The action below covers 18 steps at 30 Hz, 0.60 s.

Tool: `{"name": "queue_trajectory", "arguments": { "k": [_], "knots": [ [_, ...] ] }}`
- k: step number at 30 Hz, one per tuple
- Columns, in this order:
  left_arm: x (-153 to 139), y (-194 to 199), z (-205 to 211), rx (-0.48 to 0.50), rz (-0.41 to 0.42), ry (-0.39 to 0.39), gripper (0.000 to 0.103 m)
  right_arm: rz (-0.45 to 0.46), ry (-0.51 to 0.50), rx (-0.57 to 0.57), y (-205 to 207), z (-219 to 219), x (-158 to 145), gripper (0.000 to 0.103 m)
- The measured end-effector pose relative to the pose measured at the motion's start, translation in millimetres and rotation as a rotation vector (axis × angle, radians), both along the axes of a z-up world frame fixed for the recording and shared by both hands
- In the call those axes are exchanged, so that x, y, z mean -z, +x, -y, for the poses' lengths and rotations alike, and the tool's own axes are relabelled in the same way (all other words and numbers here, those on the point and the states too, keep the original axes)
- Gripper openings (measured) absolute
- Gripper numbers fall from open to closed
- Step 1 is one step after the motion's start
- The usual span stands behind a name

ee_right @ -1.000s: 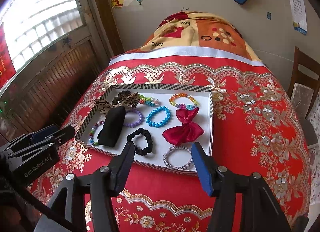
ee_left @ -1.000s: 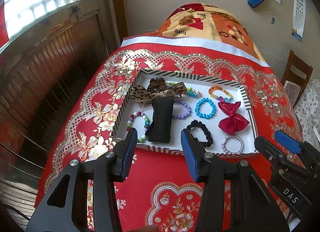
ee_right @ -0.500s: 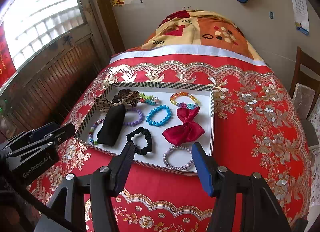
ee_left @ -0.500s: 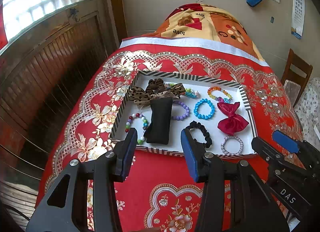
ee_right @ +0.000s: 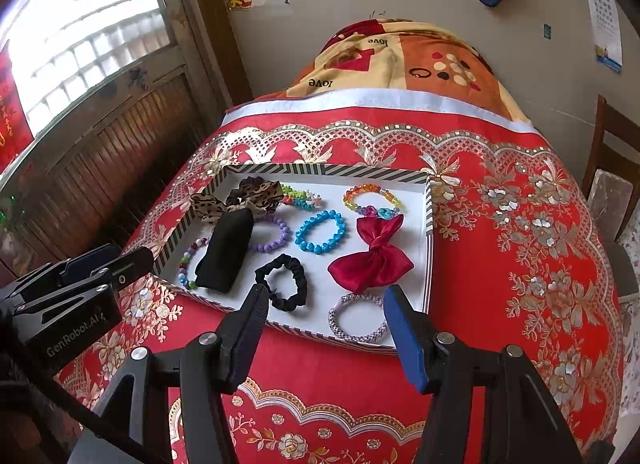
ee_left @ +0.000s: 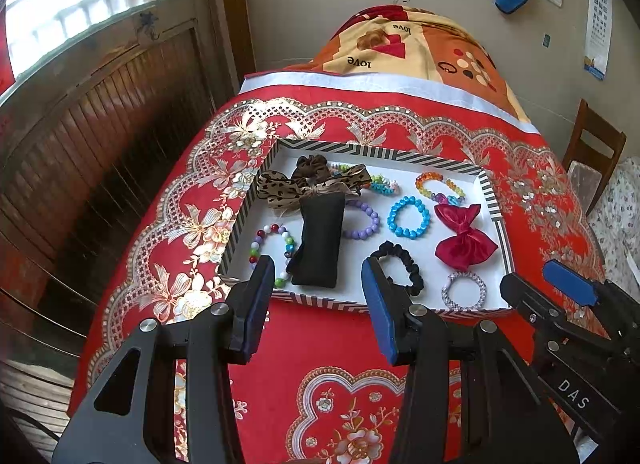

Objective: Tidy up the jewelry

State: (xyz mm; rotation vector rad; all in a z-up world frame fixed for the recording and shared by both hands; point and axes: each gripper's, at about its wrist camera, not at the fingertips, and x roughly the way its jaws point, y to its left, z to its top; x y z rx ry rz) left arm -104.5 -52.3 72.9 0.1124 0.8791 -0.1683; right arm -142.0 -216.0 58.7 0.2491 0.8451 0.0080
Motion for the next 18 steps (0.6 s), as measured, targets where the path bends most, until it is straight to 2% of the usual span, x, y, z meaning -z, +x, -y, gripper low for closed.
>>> {"name": "queue_trajectory", "arguments": {
  "k": [18],
  "knots": [
    [8.6, 4.8, 1.8, 0.008, -0.017, 0.002, 0.045, -0.006, 0.003, 0.002, 0.6, 3.8, 3.1, 0.061]
  ]
}}
